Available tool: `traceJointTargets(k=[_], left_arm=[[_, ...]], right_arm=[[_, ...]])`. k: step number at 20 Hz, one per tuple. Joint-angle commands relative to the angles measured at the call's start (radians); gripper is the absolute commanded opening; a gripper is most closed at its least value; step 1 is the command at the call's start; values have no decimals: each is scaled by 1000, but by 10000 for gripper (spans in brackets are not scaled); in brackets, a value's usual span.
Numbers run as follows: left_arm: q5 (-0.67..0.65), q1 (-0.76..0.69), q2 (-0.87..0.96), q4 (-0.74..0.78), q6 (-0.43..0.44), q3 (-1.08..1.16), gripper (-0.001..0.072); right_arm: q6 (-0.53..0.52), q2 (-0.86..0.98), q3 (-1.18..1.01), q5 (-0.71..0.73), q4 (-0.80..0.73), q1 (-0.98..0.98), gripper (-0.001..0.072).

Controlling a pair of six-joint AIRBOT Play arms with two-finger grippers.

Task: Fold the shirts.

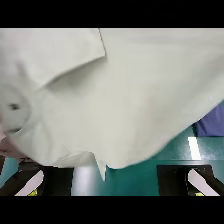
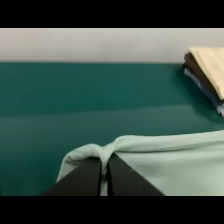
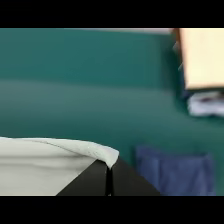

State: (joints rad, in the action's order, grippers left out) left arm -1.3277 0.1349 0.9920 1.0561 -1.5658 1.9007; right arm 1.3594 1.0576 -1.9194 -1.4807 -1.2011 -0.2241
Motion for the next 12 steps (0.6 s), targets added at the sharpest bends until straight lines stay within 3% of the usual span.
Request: traceJointTargets(k=[1, 6, 12], left_arm=[[-78, 1, 202, -2, 26, -137, 26], [-56, -57, 539, 16, 71, -212, 26], [295, -112, 749, 18, 116, -172, 26]], right_arm=[[14, 161, 139, -63, -46, 85, 14], [31, 493, 160, -108, -173, 180, 14], [31, 796, -69, 8, -159, 188, 14]])
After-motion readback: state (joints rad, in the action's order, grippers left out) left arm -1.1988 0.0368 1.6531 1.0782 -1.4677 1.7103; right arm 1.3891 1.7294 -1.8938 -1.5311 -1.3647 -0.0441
